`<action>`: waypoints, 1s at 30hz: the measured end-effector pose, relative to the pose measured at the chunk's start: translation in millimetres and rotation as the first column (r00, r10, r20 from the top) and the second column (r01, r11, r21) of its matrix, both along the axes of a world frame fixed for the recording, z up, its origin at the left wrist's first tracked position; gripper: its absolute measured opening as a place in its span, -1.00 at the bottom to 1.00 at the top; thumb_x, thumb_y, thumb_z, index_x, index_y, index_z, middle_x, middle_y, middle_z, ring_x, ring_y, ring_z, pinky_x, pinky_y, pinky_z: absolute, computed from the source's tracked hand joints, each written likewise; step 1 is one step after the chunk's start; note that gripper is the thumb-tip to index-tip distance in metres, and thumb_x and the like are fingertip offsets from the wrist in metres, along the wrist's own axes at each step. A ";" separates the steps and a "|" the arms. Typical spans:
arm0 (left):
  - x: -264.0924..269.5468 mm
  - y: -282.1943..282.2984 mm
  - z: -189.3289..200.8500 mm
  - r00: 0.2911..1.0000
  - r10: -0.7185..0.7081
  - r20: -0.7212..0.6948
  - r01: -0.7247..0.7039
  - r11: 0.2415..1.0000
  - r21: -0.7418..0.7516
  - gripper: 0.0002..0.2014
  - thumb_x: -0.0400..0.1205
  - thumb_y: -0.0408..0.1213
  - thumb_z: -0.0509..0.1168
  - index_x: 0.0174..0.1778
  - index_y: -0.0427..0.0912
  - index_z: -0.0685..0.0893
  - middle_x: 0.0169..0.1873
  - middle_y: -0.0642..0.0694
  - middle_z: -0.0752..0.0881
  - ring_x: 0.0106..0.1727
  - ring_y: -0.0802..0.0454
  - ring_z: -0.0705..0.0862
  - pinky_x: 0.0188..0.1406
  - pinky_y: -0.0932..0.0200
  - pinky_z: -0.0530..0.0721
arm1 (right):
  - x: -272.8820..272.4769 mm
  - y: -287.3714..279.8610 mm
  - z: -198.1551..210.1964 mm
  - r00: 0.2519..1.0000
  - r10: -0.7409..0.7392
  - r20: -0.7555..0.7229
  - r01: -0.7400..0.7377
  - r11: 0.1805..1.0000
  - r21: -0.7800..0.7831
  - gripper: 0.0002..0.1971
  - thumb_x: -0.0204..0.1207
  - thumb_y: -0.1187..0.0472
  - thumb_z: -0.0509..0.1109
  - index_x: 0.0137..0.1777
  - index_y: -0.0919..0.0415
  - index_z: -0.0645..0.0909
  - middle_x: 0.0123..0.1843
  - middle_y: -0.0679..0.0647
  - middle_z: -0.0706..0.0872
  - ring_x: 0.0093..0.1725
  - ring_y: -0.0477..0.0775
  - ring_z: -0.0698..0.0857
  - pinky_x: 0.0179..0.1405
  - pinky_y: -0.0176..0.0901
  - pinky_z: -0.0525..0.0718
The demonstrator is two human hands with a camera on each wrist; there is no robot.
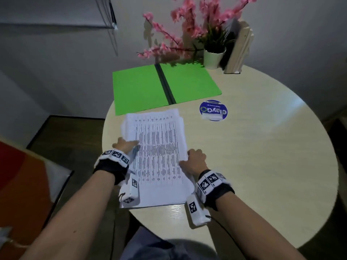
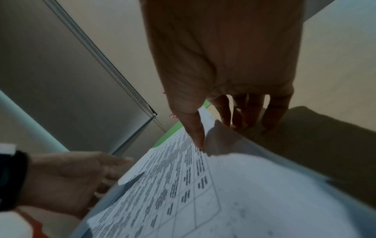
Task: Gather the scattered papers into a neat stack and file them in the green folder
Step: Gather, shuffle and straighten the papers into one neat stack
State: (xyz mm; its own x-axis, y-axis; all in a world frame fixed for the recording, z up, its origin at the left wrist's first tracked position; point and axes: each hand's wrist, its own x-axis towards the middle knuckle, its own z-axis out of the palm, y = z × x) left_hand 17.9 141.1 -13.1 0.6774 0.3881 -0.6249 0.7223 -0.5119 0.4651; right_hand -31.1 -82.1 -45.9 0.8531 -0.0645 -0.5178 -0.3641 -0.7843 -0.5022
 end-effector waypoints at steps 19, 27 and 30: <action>3.5 -143.6 143.8 0.458 0.250 0.853 0.466 0.750 -0.470 -0.78 0.56 -0.45 0.33 0.00 -0.08 0.50 -0.09 0.05 0.69 -0.14 0.34 0.70 0.00 0.39 0.68 | -15.4 -122.8 166.0 0.429 -0.520 0.739 0.015 0.821 0.570 -0.57 0.46 0.31 0.44 0.20 0.19 0.28 -0.12 -0.30 0.52 -0.26 -0.61 0.60 -0.28 -0.64 0.51; -4.9 -156.4 137.6 0.193 -0.130 0.973 0.473 0.881 0.024 -0.64 0.62 -0.40 0.20 0.34 -0.08 0.58 -0.09 0.02 0.65 -0.16 0.46 0.57 -0.09 0.70 0.48 | -15.7 -141.2 170.2 0.232 -0.351 0.907 -0.007 0.932 0.363 -0.51 0.42 0.23 0.44 0.32 0.06 0.39 0.09 0.12 0.59 0.06 -0.15 0.55 -0.01 -0.40 0.58; -10.4 -153.9 136.5 0.161 -0.224 0.961 0.419 0.897 0.138 -0.69 0.58 -0.32 0.31 0.23 -0.26 0.68 0.01 -0.18 0.64 0.01 0.10 0.56 -0.06 0.77 0.39 | -13.8 -147.2 171.1 0.255 -0.254 0.933 0.040 0.967 0.252 -0.72 0.47 0.24 0.39 0.18 0.20 0.62 0.09 0.21 0.66 -0.01 -0.26 0.51 0.03 -0.53 0.50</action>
State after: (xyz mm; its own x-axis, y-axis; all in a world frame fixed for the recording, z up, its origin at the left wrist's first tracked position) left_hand 7.6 -12.8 123.4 0.8302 -0.0413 0.5559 -0.5138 -0.4437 0.7343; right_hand -44.9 -229.3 125.2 0.7150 -0.2648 0.6471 0.3612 -0.6525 -0.6662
